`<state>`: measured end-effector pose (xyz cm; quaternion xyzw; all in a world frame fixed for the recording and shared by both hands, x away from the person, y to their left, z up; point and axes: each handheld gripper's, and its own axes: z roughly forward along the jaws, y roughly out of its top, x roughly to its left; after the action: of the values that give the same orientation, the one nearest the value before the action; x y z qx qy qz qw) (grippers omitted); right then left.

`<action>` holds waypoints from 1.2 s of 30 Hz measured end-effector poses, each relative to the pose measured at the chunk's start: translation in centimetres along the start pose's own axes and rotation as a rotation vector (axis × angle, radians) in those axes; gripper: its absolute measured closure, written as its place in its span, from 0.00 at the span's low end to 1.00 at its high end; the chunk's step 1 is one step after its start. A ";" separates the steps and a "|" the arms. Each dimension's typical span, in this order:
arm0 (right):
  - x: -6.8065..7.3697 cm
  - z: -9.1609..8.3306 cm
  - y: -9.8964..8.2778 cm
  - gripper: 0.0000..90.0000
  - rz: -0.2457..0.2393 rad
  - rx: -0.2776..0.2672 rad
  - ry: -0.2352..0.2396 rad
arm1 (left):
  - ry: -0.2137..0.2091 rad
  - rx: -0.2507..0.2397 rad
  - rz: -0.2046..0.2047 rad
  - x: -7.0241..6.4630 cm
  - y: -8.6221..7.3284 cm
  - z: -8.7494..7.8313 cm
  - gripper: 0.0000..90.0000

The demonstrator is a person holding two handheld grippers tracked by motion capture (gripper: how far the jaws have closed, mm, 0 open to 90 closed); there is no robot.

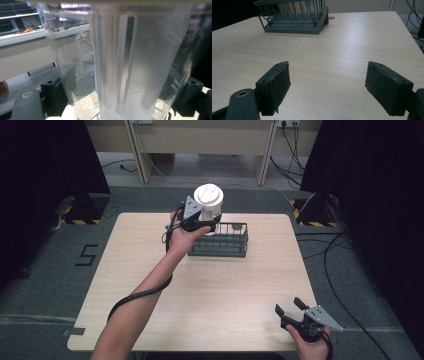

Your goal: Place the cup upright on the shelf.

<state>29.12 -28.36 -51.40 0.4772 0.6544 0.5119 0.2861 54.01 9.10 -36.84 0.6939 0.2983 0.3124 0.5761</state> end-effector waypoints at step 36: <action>0.0 0.0 0.0 0.23 -0.005 0.002 0.008 | 0.023 0.118 -0.064 -1.0 -4.4 5.1 0.19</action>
<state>29.09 -28.35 -51.39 0.4738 0.6574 0.5124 0.2845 57.15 5.87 -41.98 0.7132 0.3449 0.2837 0.5404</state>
